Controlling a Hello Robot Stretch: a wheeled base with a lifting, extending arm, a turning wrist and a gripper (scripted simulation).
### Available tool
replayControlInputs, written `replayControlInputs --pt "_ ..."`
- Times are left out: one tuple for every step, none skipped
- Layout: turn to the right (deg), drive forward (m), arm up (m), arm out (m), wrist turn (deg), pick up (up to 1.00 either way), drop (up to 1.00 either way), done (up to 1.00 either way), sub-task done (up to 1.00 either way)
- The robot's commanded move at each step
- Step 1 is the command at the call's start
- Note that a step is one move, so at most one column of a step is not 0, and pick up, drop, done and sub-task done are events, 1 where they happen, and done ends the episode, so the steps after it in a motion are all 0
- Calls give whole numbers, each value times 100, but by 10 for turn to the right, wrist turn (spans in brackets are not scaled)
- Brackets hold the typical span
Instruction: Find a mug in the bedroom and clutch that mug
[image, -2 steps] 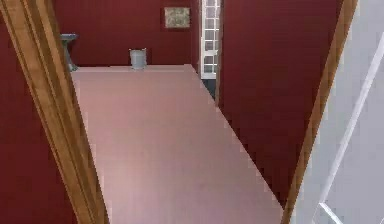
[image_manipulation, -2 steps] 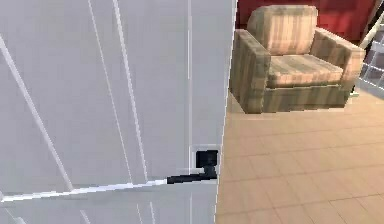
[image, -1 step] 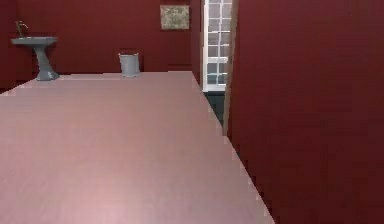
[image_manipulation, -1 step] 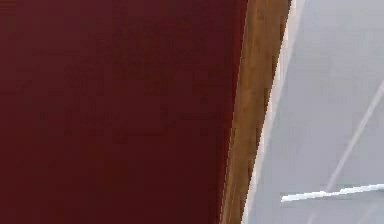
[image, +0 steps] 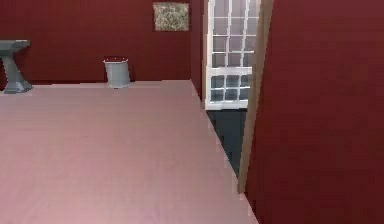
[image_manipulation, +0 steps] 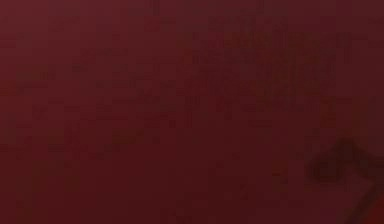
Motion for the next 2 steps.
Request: replayControlInputs --pt "0 100 0 0 0 0 0 0 0" --pt "30 0 0 0 0 0 0 0 0"
